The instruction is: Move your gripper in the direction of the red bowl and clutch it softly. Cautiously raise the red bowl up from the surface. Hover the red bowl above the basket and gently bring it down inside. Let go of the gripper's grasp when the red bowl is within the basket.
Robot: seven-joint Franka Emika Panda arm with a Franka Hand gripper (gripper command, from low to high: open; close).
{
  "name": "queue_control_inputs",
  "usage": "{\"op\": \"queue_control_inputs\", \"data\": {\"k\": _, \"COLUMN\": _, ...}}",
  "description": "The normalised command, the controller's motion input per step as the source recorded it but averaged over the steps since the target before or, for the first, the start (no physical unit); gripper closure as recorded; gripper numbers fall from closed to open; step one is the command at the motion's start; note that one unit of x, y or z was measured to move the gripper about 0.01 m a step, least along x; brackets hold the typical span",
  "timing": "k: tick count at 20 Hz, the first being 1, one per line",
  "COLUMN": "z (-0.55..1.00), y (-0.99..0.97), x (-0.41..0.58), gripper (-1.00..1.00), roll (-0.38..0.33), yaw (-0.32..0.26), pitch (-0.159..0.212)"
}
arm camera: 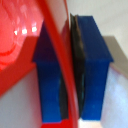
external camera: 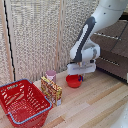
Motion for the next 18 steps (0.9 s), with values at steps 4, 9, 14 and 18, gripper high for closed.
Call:
{"op": "queue_control_inputs", "data": {"k": 4, "z": 0.74, "y": 0.00, "x": 0.166, "gripper": 1.00, "roll": 0.077, "yaw": -0.046, "pitch": 0.148}}
{"op": "queue_control_inputs", "data": {"k": 9, "z": 0.74, "y": 0.00, "x": 0.179, "gripper": 1.00, "roll": 0.071, "yaw": -0.035, "pitch": 0.154}}
{"op": "queue_control_inputs", "data": {"k": 14, "z": 0.87, "y": 0.19, "x": 0.228, "gripper": 1.00, "roll": 0.026, "yaw": -0.006, "pitch": 0.082}}
{"op": "queue_control_inputs", "data": {"k": 18, "z": 0.79, "y": 0.56, "x": 0.128, "gripper": 1.00, "roll": -0.005, "yaw": 0.000, "pitch": 0.013}}
